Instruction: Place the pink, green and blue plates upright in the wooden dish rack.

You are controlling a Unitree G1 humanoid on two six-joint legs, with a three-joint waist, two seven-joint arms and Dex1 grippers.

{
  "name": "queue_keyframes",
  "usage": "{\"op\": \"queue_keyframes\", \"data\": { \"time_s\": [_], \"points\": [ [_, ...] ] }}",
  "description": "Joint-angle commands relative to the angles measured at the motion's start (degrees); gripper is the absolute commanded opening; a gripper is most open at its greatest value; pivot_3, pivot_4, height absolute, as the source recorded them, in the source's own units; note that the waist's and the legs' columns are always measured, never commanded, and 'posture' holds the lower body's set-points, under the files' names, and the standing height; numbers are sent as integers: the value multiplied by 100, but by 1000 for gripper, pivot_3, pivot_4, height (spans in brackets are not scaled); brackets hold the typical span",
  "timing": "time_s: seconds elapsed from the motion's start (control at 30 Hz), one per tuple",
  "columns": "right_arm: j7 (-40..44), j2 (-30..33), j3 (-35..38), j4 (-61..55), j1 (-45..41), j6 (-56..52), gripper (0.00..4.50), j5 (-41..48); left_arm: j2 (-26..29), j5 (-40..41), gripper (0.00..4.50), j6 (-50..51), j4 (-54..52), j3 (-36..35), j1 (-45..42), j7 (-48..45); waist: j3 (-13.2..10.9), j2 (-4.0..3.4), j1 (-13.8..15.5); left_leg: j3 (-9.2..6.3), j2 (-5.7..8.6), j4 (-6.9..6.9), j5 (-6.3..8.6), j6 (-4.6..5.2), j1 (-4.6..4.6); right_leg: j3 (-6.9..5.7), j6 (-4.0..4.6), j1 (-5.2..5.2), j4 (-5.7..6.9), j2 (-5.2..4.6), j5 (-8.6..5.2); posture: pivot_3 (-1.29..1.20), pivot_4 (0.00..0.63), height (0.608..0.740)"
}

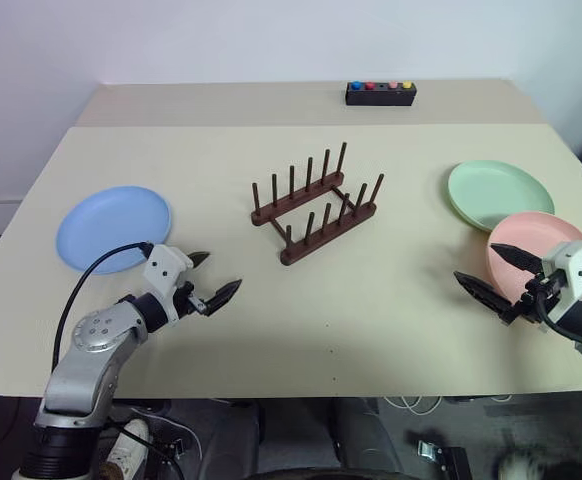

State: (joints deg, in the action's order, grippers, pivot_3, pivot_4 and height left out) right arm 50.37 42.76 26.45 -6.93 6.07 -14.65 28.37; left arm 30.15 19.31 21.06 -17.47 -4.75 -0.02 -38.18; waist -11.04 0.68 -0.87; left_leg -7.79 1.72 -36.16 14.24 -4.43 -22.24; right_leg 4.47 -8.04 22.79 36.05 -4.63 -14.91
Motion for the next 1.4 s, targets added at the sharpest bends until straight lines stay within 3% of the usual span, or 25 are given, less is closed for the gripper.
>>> {"op": "queue_keyframes", "data": {
  "time_s": [0.03, 0.57, 0.73, 1.0, 1.4],
  "points": [
    [58, 151, 156, 28, -149, 17, 4459, 65, -2, 48, 4500, 46, -266, -78, -15, 107, 0, 0, 1, 0, 0, 0, 0, 0, 0, 0, 0, 0, 0, 0, 0, 0, 150, 740],
    [-105, -39, 33, -345, -8, 4, 4459, 60, 137, 245, 4500, 417, -531, 10, -18, -44, 0, 0, 5, 0, 0, -1, 0, 0, 0, 0, 0, 0, 0, 0, 0, 0, 150, 740],
    [-294, -315, -213, -687, 12, -40, 4459, 92, 152, 70, 4500, 435, -425, 427, -32, -194, 0, 0, 1, 0, 0, 0, 0, 0, 0, 0, 1, 0, 0, 0, 0, 0, 150, 740],
    [-507, -602, -530, -1479, 393, -253, 4459, 170, -335, -431, 4500, 2, 751, 1228, -809, -270, 2, -2, 54, -1, 4, -10, 0, 0, -4, -1, 1, -4, -1, -2, -1, 0, 150, 740],
    [-801, -962, -1223, -2061, 691, -243, 4459, -28, -958, -1082, 4500, -952, 3018, 1761, -2340, -643, 9, -8, 35, -1, 4, -10, 0, 0, 5, -3, -17, -13, 0, -1, 9, 0, 150, 740]
  ]
}}
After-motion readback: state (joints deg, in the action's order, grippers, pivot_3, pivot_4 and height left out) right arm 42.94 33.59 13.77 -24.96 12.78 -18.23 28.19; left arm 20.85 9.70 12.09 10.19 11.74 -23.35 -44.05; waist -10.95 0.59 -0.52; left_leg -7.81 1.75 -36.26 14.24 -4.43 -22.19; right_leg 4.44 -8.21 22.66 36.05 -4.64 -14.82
